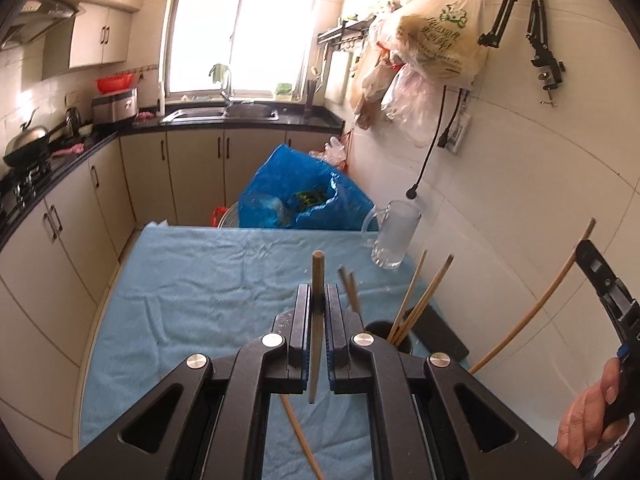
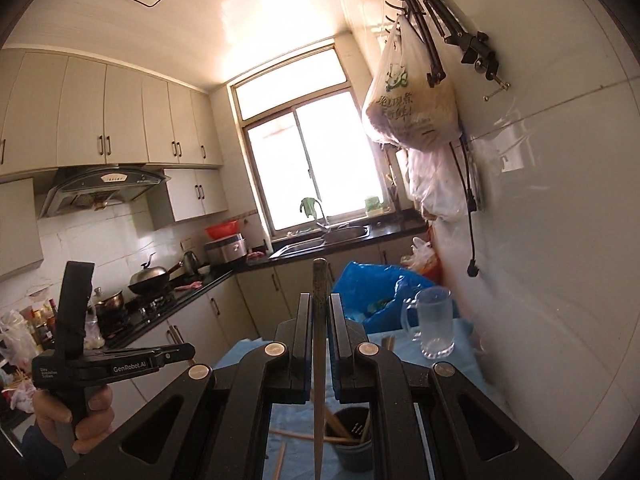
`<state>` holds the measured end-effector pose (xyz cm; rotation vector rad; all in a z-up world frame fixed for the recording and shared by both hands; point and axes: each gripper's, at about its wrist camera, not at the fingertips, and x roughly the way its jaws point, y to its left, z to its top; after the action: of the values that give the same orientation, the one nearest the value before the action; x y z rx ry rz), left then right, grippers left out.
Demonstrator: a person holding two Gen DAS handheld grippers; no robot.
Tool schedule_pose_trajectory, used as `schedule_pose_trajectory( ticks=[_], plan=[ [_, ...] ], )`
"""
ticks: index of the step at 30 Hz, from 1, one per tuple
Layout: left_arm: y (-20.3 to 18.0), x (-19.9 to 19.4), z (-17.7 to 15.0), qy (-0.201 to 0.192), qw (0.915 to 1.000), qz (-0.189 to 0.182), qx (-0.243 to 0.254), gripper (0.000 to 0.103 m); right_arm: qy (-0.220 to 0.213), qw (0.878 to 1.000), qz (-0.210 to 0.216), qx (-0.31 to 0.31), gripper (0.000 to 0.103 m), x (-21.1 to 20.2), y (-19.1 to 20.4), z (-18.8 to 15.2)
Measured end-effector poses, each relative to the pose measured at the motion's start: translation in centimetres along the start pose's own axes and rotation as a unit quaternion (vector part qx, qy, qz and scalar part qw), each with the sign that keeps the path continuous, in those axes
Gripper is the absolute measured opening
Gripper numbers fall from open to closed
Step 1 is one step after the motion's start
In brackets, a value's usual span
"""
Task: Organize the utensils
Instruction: 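Lower the chopsticks into the black holder and open both tools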
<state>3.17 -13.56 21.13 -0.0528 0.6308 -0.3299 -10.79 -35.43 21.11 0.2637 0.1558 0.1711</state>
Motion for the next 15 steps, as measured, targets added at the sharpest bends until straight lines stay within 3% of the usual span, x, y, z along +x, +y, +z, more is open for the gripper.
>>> schedule_pose_trajectory(
  ticks=[15],
  plan=[
    [-4.4, 1.6, 5.7, -0.028, 0.9982, -0.052, 0.012, 0.006, -0.007, 0.999, -0.049, 0.001, 0.007, 5.8, -2.4, 1.2]
  ],
)
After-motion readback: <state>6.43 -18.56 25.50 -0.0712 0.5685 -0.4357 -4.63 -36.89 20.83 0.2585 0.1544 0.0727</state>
